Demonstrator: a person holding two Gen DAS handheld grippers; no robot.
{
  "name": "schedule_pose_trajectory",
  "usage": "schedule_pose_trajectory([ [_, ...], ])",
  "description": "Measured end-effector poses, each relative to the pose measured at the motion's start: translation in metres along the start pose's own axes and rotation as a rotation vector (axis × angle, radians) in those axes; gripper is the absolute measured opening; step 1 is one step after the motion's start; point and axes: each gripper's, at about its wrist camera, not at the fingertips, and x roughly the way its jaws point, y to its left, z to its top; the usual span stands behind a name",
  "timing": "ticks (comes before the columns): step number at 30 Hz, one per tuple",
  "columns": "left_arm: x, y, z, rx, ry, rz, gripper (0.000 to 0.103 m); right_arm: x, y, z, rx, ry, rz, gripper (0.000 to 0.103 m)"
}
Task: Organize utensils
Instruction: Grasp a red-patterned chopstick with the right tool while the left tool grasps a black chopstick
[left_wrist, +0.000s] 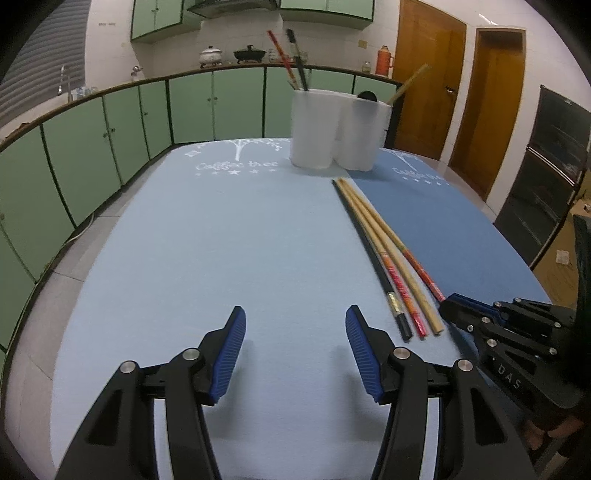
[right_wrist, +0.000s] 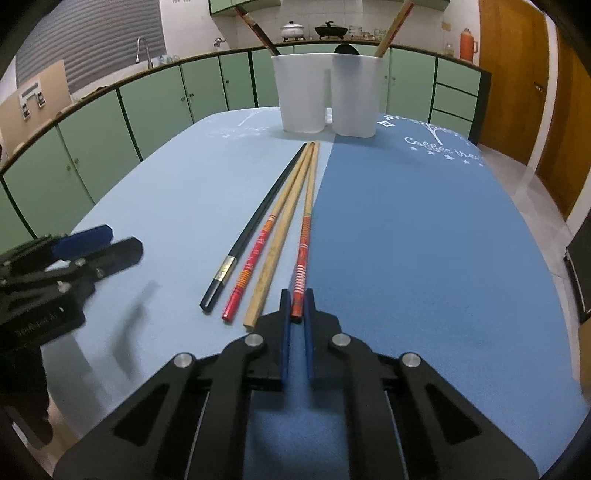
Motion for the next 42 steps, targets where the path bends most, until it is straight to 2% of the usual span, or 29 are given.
schedule_pose_trajectory([
  [8, 0.008, -0.032, -0.006, 0.044, 0.020, -0.057, 0.056, -0.010, -0.032, -0.007, 0.105, -0.013, -0.080, 0.005],
  [16, 0.021, -0.046, -0.006, 0.044, 0.037, -0.069, 0.055, -0.009, -0.040, -0.010, 0.112, -0.018, -0.077, 0.005],
  [21, 0.025, -0.052, -0.008, 0.056, 0.029, -0.042, 0.055, -0.009, -0.041, -0.011, 0.115, -0.024, -0.070, 0.005],
  [26, 0.026, -0.053, -0.009, 0.057, 0.011, -0.014, 0.042, -0.009, -0.042, -0.013, 0.121, -0.038, -0.056, 0.007],
  [31, 0.027, -0.054, -0.009, 0.056, 0.004, -0.023, 0.008, -0.010, -0.041, -0.013, 0.120, -0.042, -0.054, 0.006],
  [37, 0.023, -0.051, -0.003, 0.040, 0.011, -0.018, 0.006, -0.014, -0.043, -0.009, 0.136, -0.023, -0.034, 0.005],
  [42, 0.005, -0.047, 0.010, 0.036, -0.032, -0.014, 0.006, -0.028, -0.044, 0.002, 0.128, -0.059, -0.037, 0.005],
])
